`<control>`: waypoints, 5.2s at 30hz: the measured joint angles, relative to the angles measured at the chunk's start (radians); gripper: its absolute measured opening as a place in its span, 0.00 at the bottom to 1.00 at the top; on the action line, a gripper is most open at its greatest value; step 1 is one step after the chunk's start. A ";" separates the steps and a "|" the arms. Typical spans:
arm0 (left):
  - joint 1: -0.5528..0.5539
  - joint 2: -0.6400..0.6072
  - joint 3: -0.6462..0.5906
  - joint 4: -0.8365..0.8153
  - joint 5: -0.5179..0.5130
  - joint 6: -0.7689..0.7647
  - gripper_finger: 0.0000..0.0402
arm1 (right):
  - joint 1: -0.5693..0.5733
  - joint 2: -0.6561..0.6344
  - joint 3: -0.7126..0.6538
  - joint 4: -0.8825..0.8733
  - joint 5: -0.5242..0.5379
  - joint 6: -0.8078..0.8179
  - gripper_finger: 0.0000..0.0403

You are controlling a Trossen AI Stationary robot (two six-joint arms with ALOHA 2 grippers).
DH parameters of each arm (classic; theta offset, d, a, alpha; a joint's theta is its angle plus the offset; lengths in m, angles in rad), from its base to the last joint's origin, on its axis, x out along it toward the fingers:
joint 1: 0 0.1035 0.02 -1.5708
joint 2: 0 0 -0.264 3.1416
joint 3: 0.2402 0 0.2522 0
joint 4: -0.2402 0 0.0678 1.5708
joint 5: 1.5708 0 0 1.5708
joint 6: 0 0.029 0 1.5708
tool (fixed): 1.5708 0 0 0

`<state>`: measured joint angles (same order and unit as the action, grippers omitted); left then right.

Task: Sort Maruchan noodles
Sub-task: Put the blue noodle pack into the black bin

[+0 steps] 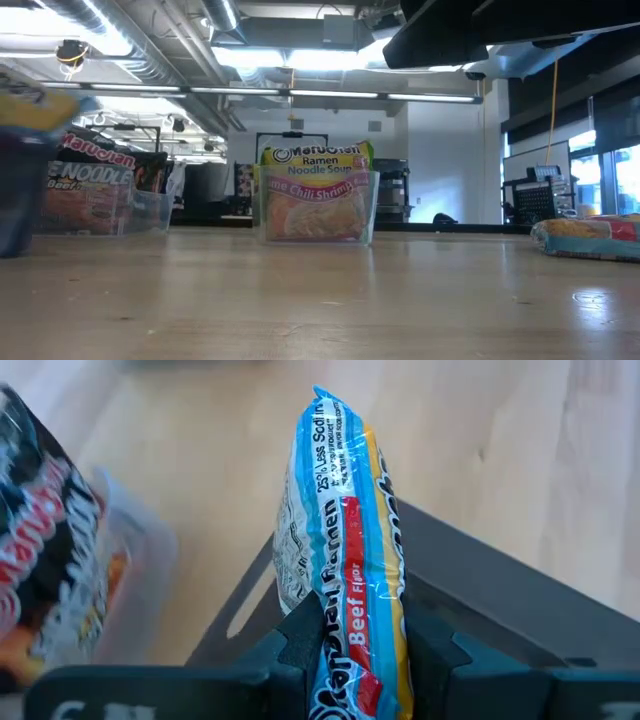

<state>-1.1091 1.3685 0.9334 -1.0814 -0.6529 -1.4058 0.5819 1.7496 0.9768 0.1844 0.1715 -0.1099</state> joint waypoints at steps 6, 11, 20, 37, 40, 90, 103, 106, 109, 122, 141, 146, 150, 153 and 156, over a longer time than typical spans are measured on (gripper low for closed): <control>0.000 0.000 -0.057 0.025 -0.098 0.000 0.21 | 0.000 0.000 0.000 0.000 0.000 0.000 0.52; 0.008 0.000 -0.102 0.031 -0.107 -0.064 0.21 | 0.000 0.000 0.000 0.000 0.000 0.000 0.52; 0.025 0.000 -0.149 0.050 -0.106 -0.085 0.32 | 0.000 0.000 0.000 0.000 0.000 0.000 0.52; 0.076 0.000 -0.149 -0.080 -0.054 -0.083 0.39 | 0.000 0.000 0.000 0.010 0.000 0.000 0.52; 0.095 0.000 -0.149 -0.079 -0.094 -0.062 0.39 | 0.000 0.000 0.000 0.010 0.000 0.000 0.52; 0.255 0.029 0.180 0.227 -0.232 0.401 0.45 | 0.000 -0.005 0.000 0.028 0.017 0.125 0.52; 0.479 0.299 0.179 0.707 0.131 0.789 0.45 | 0.000 -0.358 0.000 -0.799 0.300 0.688 0.52; 0.518 0.349 0.179 0.864 0.202 0.914 0.45 | 0.009 -0.407 0.000 -1.084 0.346 1.005 0.52; 0.547 0.372 0.179 0.942 0.222 0.979 0.45 | 0.031 -0.429 -0.012 -1.330 0.349 1.287 0.52; 0.620 0.374 0.178 0.940 0.115 1.123 0.45 | -0.048 -0.595 -0.247 -1.334 0.139 1.773 0.52; 0.592 0.374 0.178 0.943 0.120 1.041 0.45 | -0.098 -0.593 -0.462 -0.810 0.169 1.361 0.52; 0.569 0.374 0.178 0.942 0.120 1.016 0.45 | -0.098 -0.539 -0.462 -0.654 0.175 1.146 0.52; 0.551 0.377 0.178 0.949 0.116 1.015 0.45 | -0.098 -0.442 -0.460 -0.483 0.185 1.003 0.52; 0.542 0.394 0.178 0.975 0.113 1.015 0.45 | -0.098 -0.360 -0.447 -0.352 0.180 0.931 0.52; 0.541 0.421 0.178 0.997 0.114 1.020 0.45 | -0.097 -0.286 -0.408 -0.268 0.169 0.859 0.52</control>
<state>-0.5678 1.7899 1.1118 -0.0843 -0.5392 -0.3860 0.4847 1.4638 0.5690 -0.0839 0.3405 0.7487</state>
